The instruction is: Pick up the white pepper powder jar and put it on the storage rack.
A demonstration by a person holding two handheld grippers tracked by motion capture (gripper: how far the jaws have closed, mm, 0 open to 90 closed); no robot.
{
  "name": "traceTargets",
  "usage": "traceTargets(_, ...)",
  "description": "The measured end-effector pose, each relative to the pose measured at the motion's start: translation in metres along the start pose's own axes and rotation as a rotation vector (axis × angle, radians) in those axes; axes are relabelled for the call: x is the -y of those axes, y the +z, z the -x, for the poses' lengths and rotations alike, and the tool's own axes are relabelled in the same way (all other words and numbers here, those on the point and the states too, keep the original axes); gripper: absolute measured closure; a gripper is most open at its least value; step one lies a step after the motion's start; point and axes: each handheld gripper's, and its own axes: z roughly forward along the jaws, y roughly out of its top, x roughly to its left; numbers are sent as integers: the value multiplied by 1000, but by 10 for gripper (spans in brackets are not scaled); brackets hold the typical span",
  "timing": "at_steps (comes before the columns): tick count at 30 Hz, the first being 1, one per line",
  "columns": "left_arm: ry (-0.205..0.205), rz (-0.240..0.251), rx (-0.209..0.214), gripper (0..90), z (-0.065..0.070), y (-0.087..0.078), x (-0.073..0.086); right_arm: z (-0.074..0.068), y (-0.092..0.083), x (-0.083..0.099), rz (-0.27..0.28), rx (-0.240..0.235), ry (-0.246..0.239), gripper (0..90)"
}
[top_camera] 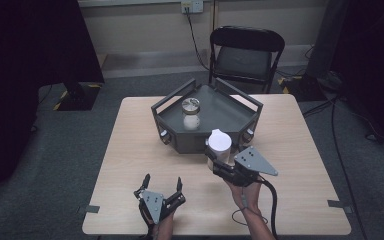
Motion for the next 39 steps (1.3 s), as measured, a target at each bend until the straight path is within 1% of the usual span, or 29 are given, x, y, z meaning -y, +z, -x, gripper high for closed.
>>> traceTargets(4, 0, 0, 0, 1, 0, 0, 0, 6, 8, -9, 7, 10, 5, 306)
traceTargets(7, 0, 0, 0, 1, 0, 0, 0, 7, 16, -16, 12, 24, -4, 305)
traceTargets(12, 0, 0, 0, 1, 0, 0, 0, 10, 25, -22, 10, 32, 0, 305)
traceTargets(16, 0, 0, 0, 1, 0, 0, 0, 11, 33, -26, 3, 51, -6, 306)
traceTargets(20, 0, 1, 1, 0, 0, 0, 0, 14, 39, -33, 12, 65, 1, 306)
traceTargets(21, -1, 1, 3, 0, 0, 0, 0, 16, 42, -36, 15, 71, 6, 306)
traceTargets(24, 0, 1, 5, 0, -1, 0, 0, 17, 49, -43, 18, 87, -2, 306)
traceTargets(28, 0, 0, 5, 1, -1, 0, 0, 18, 62, -50, 18, 114, -1, 306)
traceTargets(33, 1, 0, 5, 0, -1, 0, 0, 19, 79, -54, 14, 146, 8, 306)
traceTargets(35, 1, 0, 2, 0, 0, 0, 0, 20, 87, -55, 6, 166, 24, 306)
traceTargets(37, 1, 0, 2, 0, 0, 0, 0, 19, 94, -54, -3, 190, 21, 306)
traceTargets(39, -1, 1, 1, 0, 0, 0, 0, 19, 101, -52, -19, 202, 21, 306)
